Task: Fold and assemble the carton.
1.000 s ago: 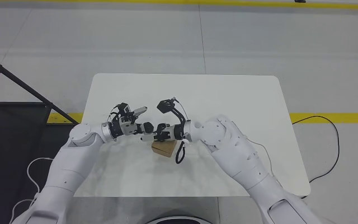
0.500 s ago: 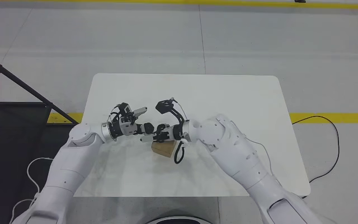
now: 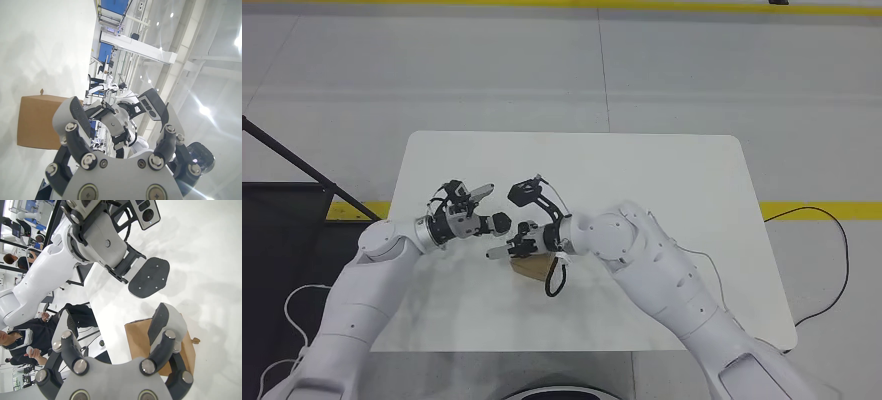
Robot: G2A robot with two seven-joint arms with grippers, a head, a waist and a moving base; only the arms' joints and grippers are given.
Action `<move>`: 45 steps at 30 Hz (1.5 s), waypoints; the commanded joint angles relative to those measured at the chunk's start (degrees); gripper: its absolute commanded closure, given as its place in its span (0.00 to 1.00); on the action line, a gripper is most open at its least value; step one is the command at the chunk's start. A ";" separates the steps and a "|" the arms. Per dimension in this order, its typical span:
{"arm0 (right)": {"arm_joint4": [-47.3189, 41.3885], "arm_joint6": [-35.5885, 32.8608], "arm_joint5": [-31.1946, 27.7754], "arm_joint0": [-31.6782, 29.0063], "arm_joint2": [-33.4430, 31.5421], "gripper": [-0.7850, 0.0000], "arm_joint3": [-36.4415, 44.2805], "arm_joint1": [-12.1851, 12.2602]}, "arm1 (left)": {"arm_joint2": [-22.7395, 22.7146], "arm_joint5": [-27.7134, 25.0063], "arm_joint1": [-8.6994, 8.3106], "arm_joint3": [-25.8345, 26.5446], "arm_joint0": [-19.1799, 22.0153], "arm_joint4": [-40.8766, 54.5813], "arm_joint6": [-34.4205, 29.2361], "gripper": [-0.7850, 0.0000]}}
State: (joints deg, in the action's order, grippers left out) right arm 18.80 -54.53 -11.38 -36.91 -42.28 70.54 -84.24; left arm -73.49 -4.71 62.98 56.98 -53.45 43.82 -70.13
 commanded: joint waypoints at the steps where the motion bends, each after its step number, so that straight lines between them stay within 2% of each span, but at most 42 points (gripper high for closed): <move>1: 0.04 -0.45 0.28 0.33 0.40 0.00 -0.28 -0.17 | -0.29 0.02 -0.02 -0.11 -0.08 0.49 -0.09 0.00; 15: 1.67 -0.23 -0.35 0.42 0.73 0.00 0.25 -0.40 | -2.17 -0.09 -0.14 -0.85 -0.56 3.74 -1.42 0.00; 19: 5.30 1.98 -2.40 -0.49 0.60 0.00 2.75 -0.02 | -3.29 0.14 -0.30 -0.65 -1.12 5.09 -1.45 0.00; 24: 13.49 5.38 -3.31 -5.10 -1.00 0.00 10.21 1.56 | -4.61 0.39 -0.52 -0.39 -1.39 6.09 -1.56 0.00; 33: 29.92 9.77 -2.66 -18.20 -5.47 0.00 24.11 5.19 | -5.93 0.75 -0.75 0.59 -2.13 7.04 -1.46 0.00; 36: 30.16 11.12 -2.94 -21.86 -7.83 0.00 26.15 6.04 | -5.93 0.75 -0.75 0.59 -2.13 7.04 -1.46 0.00; 45: 30.16 11.12 -2.94 -21.86 -7.83 0.00 26.15 6.04 | -5.93 0.75 -0.75 0.59 -2.13 7.04 -1.46 0.00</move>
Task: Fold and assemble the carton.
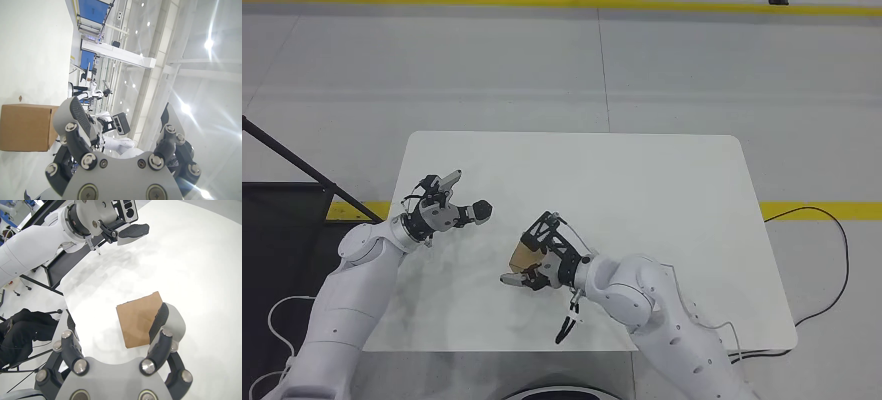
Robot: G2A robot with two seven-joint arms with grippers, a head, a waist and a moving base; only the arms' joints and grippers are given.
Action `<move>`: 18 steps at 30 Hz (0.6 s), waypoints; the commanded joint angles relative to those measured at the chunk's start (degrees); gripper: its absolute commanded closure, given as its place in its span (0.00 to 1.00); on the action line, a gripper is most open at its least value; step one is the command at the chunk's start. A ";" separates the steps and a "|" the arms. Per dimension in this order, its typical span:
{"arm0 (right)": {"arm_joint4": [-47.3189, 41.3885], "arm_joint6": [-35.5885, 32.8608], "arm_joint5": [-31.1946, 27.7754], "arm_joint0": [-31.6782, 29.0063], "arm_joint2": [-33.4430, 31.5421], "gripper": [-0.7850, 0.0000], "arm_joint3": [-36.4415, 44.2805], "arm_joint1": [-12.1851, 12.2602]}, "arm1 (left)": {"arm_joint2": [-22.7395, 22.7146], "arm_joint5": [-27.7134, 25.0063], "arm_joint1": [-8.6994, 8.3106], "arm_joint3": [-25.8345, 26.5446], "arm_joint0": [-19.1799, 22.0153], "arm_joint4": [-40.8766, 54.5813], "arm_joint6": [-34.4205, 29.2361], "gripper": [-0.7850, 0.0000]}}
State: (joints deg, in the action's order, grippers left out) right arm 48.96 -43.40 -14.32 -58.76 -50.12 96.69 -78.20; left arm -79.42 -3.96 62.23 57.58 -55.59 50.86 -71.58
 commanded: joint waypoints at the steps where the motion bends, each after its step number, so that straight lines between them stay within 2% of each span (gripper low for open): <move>1: 0.01 0.00 0.00 0.00 0.00 0.00 0.00 0.00 | 0.00 0.00 0.00 0.00 0.00 0.00 0.00 0.00; 8: 0.40 0.22 -0.03 -0.09 0.07 0.00 0.07 0.02 | 0.00 0.00 0.00 0.00 0.00 0.00 0.00 0.00; 18: 19.77 10.88 2.53 -5.38 1.71 0.00 3.33 0.91 | 0.00 0.00 0.00 0.00 0.00 0.00 0.00 0.00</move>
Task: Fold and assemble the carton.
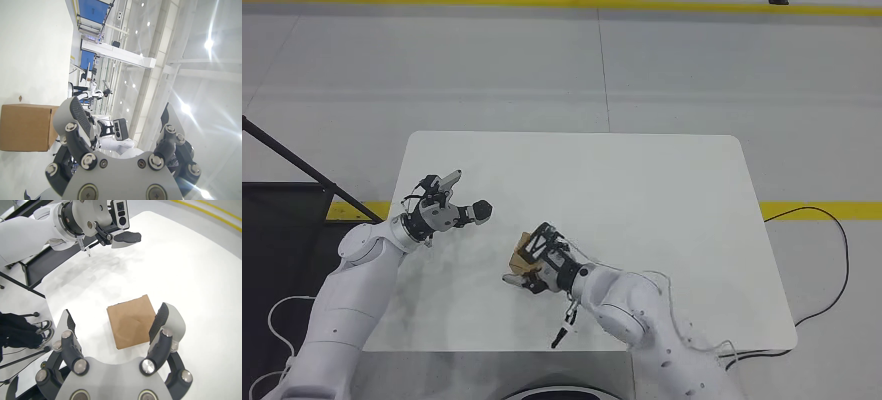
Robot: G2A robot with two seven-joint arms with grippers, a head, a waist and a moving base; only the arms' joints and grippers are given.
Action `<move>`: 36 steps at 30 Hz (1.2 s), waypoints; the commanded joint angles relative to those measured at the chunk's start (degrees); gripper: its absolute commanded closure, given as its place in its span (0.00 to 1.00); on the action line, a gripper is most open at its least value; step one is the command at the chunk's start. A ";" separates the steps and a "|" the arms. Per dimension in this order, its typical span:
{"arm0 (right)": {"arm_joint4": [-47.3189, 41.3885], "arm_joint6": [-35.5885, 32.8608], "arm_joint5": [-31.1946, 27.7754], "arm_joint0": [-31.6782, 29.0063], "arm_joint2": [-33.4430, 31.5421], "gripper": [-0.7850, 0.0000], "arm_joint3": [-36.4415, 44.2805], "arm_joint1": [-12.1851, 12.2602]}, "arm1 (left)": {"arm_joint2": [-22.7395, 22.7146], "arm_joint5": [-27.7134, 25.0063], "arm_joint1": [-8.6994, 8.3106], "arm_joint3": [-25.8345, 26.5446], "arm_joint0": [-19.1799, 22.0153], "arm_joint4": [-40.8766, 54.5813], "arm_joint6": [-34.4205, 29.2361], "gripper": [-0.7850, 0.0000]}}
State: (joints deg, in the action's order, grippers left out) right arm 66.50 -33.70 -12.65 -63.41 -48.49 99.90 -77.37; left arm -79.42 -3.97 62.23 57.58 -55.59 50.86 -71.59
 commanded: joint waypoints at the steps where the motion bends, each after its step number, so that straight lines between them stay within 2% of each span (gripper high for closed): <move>1: 3.61 2.16 1.28 -1.42 0.25 0.00 0.28 0.15 | 0.00 0.00 0.00 0.00 0.00 0.00 0.00 0.00; 10: 13.50 6.88 0.45 -8.66 -0.12 0.00 2.68 1.51 | -0.80 0.97 -0.18 3.68 -2.00 -0.37 3.07 0.00; 14: 17.31 6.45 6.56 -12.23 0.03 0.00 4.72 1.62 | -1.05 1.41 -0.21 4.52 -2.39 -0.21 3.72 0.00; 19: 22.05 2.37 13.92 -12.47 2.96 0.00 4.27 0.70 | -0.96 1.37 -0.14 4.80 -2.59 -0.11 4.11 0.00; 23: 21.35 1.86 18.10 -11.15 2.62 0.00 2.45 -0.07 | -1.26 1.32 -0.18 4.77 -2.67 -0.04 4.01 0.00; 36: 17.12 4.93 19.59 -10.10 -0.70 0.00 -0.79 -0.94 | -1.53 1.24 -0.13 4.98 -3.04 0.22 4.16 0.00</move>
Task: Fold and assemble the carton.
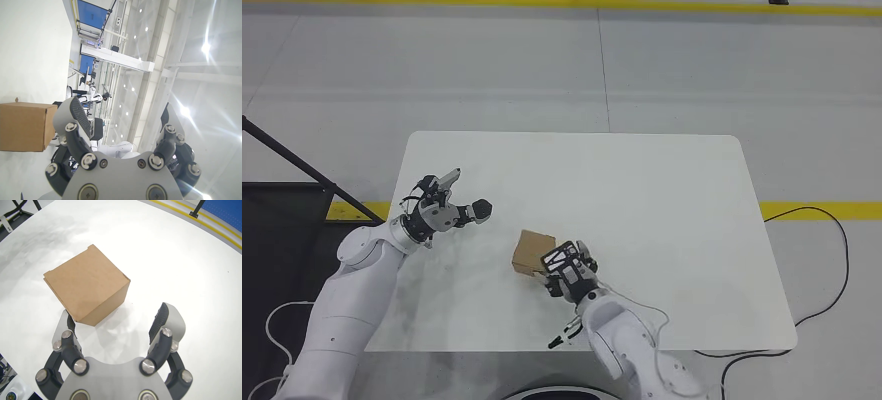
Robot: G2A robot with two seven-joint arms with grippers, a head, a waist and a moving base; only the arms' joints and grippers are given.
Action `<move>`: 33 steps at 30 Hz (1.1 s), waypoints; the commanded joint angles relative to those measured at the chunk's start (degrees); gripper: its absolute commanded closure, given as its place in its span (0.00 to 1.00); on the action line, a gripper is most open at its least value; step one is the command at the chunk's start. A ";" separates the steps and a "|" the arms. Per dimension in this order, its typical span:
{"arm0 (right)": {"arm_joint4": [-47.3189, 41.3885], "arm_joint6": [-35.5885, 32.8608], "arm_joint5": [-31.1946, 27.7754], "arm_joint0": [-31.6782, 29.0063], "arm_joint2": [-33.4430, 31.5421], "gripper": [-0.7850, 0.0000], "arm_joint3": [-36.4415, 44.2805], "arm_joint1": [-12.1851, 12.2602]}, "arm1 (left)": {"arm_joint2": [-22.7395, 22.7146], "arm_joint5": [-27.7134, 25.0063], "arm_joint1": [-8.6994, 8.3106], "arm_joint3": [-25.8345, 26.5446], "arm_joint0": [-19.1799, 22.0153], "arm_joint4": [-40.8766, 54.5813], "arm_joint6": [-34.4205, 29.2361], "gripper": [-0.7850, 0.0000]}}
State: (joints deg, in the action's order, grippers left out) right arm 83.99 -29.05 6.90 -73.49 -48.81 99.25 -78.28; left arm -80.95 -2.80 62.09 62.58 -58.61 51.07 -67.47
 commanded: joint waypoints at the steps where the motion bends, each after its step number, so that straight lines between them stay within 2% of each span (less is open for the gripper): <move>1: -0.69 0.53 0.10 -0.01 -0.76 0.00 -0.28 -0.05 | 0.00 0.12 0.01 -0.01 0.00 -0.01 0.06 0.00; 23: -2.93 1.24 -6.49 3.08 -6.21 0.00 -1.78 -0.21 | -0.53 0.91 0.00 -0.86 0.16 0.64 -0.81 0.00; 33: -1.52 2.69 -6.82 0.48 -6.58 0.00 0.79 -0.03 | -0.41 1.16 0.07 -1.67 0.52 0.73 -1.12 0.00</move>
State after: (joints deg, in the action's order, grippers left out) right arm 82.48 -26.34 0.09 -73.10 -55.39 100.12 -78.30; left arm -81.45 -1.80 62.14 61.07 -58.21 51.80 -68.54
